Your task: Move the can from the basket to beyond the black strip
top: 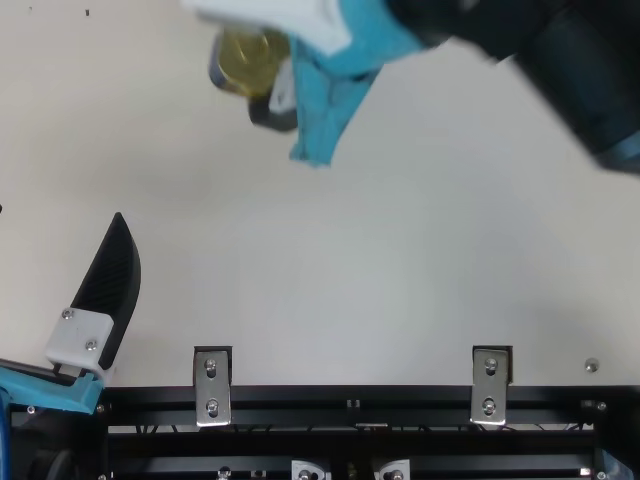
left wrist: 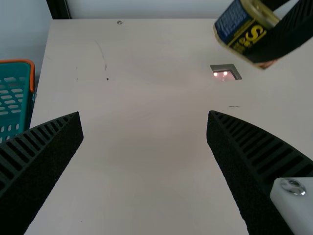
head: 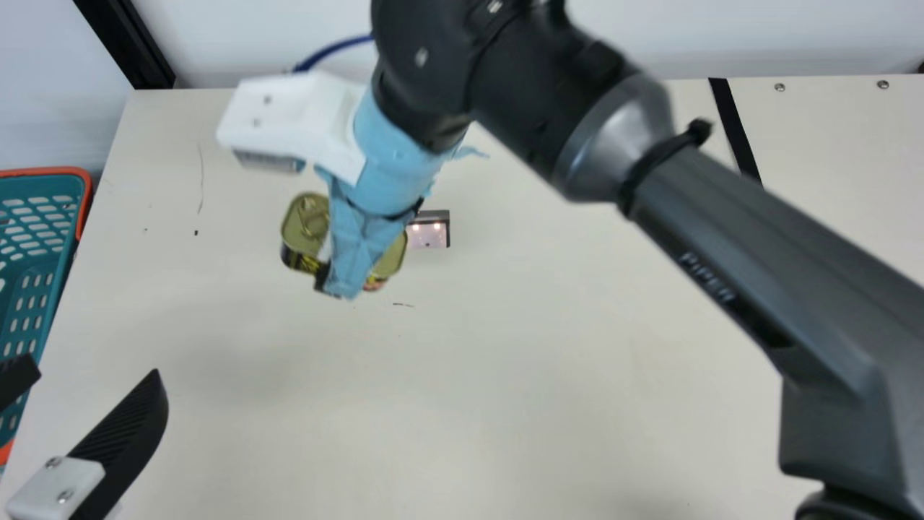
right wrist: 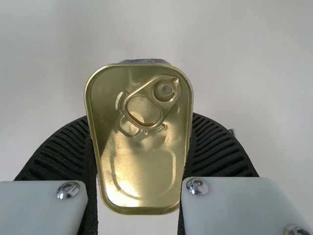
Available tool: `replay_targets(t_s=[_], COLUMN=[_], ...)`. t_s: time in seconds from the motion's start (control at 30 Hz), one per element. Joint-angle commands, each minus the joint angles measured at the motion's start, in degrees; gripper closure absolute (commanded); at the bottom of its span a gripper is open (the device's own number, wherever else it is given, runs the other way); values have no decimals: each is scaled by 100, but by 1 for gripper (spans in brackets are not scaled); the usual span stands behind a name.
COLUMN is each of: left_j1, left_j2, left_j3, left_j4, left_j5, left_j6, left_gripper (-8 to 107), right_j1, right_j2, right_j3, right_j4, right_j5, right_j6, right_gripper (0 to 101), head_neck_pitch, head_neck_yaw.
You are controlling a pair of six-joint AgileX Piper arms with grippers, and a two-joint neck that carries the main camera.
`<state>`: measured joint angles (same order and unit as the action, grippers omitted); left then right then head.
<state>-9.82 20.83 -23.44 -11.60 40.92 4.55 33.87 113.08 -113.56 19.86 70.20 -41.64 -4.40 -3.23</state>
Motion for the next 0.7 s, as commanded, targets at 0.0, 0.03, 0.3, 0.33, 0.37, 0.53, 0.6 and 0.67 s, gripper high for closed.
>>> replay_targets(t_s=[0.0,0.03,0.3,0.33,0.37,0.53,0.6,0.67], left_j1=[0,0,0,0,0,0,0,0], left_j2=[0,0,0,0,0,0,0,0], left_j3=[0,0,0,0,0,0,0,0], left_j4=[0,0,0,0,0,0,0,0], left_j5=[0,0,0,0,0,0,0,0], left_j6=[0,0,0,0,0,0,0,0], left_gripper=[9,9,9,9,9,9,9,9], right_j1=[-170,-234,-799,-875,-949,-1274,-1405,-1528], right_j2=[-46,-98,-633,-693,-751,-951,-994,-1009], right_j3=[-161,-101,925,1070,1226,1936,2178,2380], right_j4=[438,571,1797,1968,2135,3038,3423,3795], right_j5=[-116,-222,-1095,-1186,-1270,-1618,-1728,-1805], right_j6=[-46,-93,-845,-966,-1101,-1859,-2183,-2496], right_gripper=[101,101,101,101,101,101,101,101], head_neck_pitch=[-26,-26,-26,-26,-26,-26,-26,-26], head_neck_yaw=[0,0,0,0,0,0,0,0])
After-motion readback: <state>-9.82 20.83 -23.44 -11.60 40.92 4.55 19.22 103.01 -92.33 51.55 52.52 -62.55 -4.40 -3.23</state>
